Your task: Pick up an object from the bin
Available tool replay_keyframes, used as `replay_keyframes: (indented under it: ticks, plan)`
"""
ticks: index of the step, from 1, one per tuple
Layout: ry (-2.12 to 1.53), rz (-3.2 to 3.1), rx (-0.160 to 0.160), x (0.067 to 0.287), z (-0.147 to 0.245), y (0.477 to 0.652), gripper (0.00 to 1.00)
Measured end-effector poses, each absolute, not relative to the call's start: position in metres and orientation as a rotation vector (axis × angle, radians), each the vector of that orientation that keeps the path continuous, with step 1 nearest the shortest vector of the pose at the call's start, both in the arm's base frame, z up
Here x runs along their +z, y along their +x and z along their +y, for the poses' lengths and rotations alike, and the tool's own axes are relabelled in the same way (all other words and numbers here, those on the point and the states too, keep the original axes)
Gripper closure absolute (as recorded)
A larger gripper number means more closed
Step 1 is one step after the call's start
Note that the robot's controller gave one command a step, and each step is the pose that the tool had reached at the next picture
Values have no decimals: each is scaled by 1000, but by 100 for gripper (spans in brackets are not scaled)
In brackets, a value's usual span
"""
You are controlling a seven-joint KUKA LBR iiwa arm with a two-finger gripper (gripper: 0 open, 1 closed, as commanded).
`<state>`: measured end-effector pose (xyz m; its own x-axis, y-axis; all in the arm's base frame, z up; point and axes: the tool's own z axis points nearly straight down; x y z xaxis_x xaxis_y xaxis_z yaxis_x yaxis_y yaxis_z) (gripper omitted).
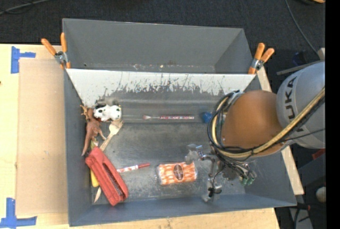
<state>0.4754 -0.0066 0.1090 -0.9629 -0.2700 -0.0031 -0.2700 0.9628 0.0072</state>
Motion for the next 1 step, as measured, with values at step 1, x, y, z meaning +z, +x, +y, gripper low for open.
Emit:
replay_keyframes:
  ticks: [1]
  plan:
    - [-426, 3111, 12, 109, -7, 475, 0]
